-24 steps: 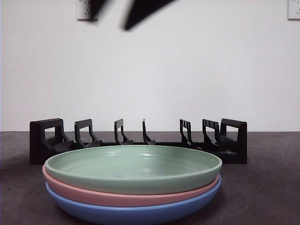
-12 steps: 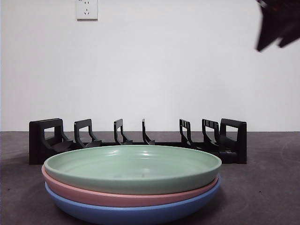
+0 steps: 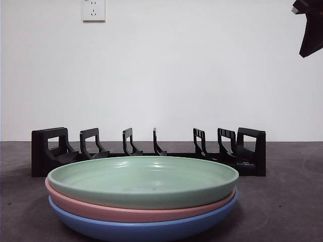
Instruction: Place the plate
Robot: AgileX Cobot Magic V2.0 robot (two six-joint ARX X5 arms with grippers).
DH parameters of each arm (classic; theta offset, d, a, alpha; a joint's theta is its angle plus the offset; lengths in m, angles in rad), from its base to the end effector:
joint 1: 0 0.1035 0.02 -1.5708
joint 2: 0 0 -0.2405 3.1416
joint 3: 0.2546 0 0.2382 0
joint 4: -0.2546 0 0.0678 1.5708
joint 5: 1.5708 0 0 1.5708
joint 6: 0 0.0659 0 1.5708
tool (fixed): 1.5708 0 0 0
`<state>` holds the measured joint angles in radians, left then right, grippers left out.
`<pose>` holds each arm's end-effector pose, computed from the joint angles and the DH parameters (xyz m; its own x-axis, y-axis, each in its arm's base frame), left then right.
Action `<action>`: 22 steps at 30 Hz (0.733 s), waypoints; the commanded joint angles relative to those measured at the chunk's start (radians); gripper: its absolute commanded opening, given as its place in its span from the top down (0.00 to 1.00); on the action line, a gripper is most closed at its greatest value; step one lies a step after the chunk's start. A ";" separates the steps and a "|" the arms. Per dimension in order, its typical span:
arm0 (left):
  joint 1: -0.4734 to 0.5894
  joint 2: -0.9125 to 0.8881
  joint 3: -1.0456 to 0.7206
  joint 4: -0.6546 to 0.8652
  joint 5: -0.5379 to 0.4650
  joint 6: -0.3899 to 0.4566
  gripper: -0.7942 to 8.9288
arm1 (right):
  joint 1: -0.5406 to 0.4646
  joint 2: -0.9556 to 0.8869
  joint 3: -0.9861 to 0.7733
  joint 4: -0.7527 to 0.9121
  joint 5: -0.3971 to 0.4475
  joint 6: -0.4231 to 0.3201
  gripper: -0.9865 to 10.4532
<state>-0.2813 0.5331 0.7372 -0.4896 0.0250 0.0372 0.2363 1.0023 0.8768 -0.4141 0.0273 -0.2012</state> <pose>0.1482 -0.0445 0.2935 0.9146 -0.2903 -0.2815 0.3104 0.9502 0.0287 0.2351 0.0548 0.2682 0.8402 0.1742 -0.5136 -0.3068 0.9336 -0.1852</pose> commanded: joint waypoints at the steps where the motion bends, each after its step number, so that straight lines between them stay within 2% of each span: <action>1: -0.002 0.001 0.008 0.009 0.001 0.004 0.91 | 0.003 0.005 0.008 0.026 0.002 0.010 0.90; 5: -0.002 0.001 0.008 0.011 0.001 0.004 0.91 | 0.003 0.005 0.008 0.028 -0.001 0.010 0.90; 6: -0.002 0.001 0.008 0.020 -0.001 0.021 0.91 | 0.003 0.005 0.008 0.028 -0.001 0.010 0.90; 7: 0.002 0.000 0.003 0.038 -0.013 0.091 0.91 | 0.003 0.005 0.008 0.028 -0.001 0.010 0.90; 8: 0.006 -0.009 -0.006 0.047 -0.016 0.116 0.91 | 0.003 0.005 0.008 0.028 -0.001 0.010 0.90; 11: 0.035 -0.088 -0.131 0.156 -0.018 0.136 0.91 | 0.003 0.005 0.008 0.028 -0.001 0.010 0.90; 14: 0.096 -0.239 -0.355 0.315 -0.019 0.135 0.91 | 0.003 0.005 0.008 0.028 -0.001 0.010 0.90; 16: 0.141 -0.352 -0.489 0.364 -0.019 0.127 0.91 | 0.003 0.005 0.008 0.028 -0.001 0.010 0.90; 20: 0.221 -0.517 -0.655 0.405 -0.019 0.046 0.91 | 0.003 0.005 0.008 0.028 -0.001 0.010 0.90; 22: 0.251 -0.530 -0.706 0.462 -0.019 0.012 0.91 | 0.003 0.005 0.008 0.028 -0.001 0.010 0.90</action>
<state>-0.0353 0.0032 0.0322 -0.0780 0.0055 0.0944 0.2363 1.0023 0.8768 -0.3988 0.0265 -0.2012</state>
